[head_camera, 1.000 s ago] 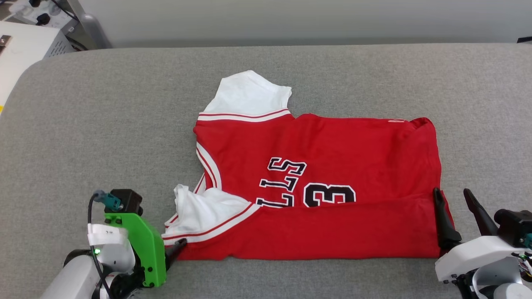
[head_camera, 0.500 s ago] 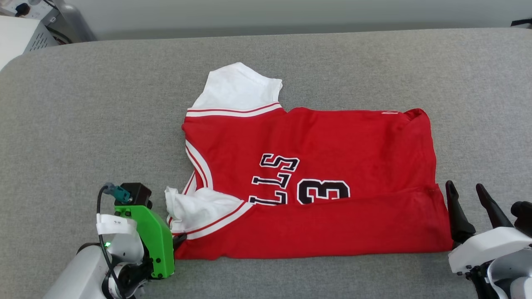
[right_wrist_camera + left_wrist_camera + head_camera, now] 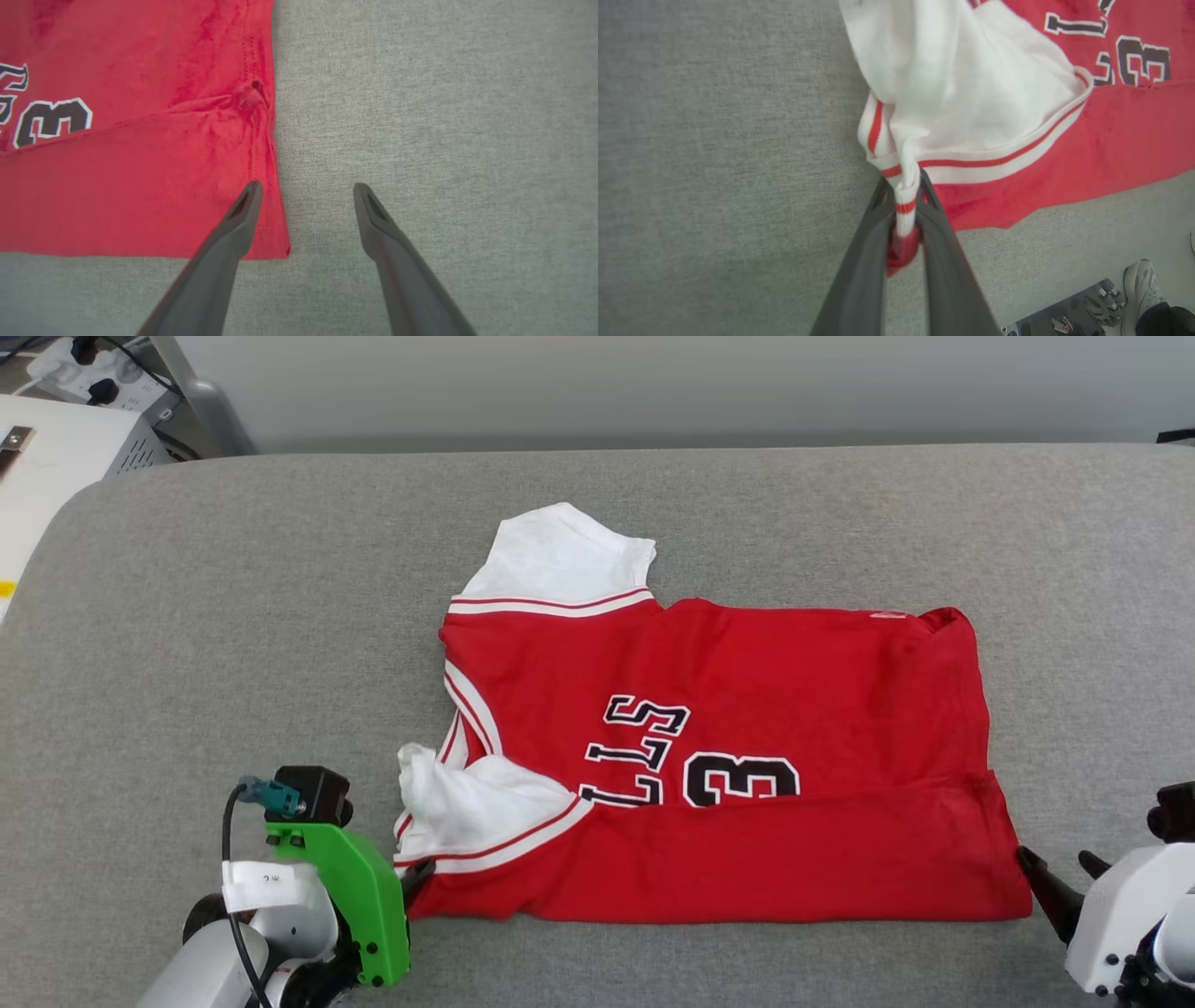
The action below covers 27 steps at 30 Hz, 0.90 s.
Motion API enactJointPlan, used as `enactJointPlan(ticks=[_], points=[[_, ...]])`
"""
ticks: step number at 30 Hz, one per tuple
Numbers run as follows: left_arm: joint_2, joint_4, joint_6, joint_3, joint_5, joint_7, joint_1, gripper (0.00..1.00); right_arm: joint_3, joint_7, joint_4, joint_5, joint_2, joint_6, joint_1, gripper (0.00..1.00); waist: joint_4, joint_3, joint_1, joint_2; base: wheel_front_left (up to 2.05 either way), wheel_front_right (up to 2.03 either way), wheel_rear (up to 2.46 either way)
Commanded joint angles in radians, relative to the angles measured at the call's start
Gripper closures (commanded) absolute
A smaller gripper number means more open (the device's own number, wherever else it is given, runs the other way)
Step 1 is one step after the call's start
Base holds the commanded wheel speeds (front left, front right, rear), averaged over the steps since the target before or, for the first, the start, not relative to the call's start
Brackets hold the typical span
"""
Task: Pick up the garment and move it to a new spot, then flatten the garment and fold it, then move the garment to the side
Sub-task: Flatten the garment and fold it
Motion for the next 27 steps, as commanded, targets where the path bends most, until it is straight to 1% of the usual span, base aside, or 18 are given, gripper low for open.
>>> enactJointPlan(ticks=[1,5,7,14,15,16,17,18,22,27], points=[[0.011,-0.023,0.008,0.005,0.01,-0.01,0.008,1.0,0.014,0.018,-0.012,0.01,-0.005,-0.008,0.0,0.0,0.008,0.003,0.0,0.0,0.0,0.0,0.0],[0.022,-0.081,0.021,0.004,0.029,-0.019,0.012,1.0,0.053,0.068,-0.004,0.018,-0.012,-0.008,-0.023,0.0,0.019,0.02,0.0,0.0,0.0,0.0,0.0],[0.025,-0.102,0.024,0.003,0.033,-0.02,0.012,1.0,0.074,0.089,0.018,0.022,-0.014,-0.008,-0.04,0.0,0.022,0.028,0.0,0.0,0.0,0.0,0.0],[0.028,-0.131,0.023,0.006,0.04,-0.037,0.005,1.0,0.152,0.156,0.14,0.048,-0.016,-0.008,-0.102,0.0,0.028,0.067,0.0,0.0,0.0,0.0,0.0],[0.026,-0.131,0.022,0.006,0.041,-0.04,0.003,1.0,0.161,0.17,0.156,0.053,-0.016,-0.008,-0.105,0.07,0.029,0.07,0.0,0.0,0.0,0.0,0.0],[0.025,-0.13,0.021,0.007,0.041,-0.046,0.001,1.0,0.173,0.181,0.17,0.058,-0.016,-0.008,-0.11,0.69,0.029,0.072,0.0,0.0,0.0,0.0,0.0],[0.024,-0.129,0.02,0.007,0.041,-0.049,0.001,1.0,0.18,0.182,0.175,0.063,-0.014,-0.008,-0.114,0.93,0.03,0.073,0.0,0.0,0.0,0.0,0.0],[0.023,-0.127,0.02,0.008,0.042,-0.053,0.0,1.0,0.185,0.182,0.182,0.067,-0.013,-0.008,-0.12,1.0,0.03,0.074,0.0,0.0,0.0,0.0,0.0],[0.02,-0.122,0.02,0.013,0.042,-0.075,0.008,1.0,0.191,0.167,0.179,0.068,-0.026,-0.008,-0.148,1.0,0.025,0.058,0.0,0.0,0.0,0.0,0.0],[0.032,-0.128,0.032,0.021,0.062,-0.115,0.04,1.0,0.186,0.142,0.142,0.064,-0.044,-0.008,-0.159,1.0,0.014,-0.006,0.0,0.0,0.0,0.0,0.0]])
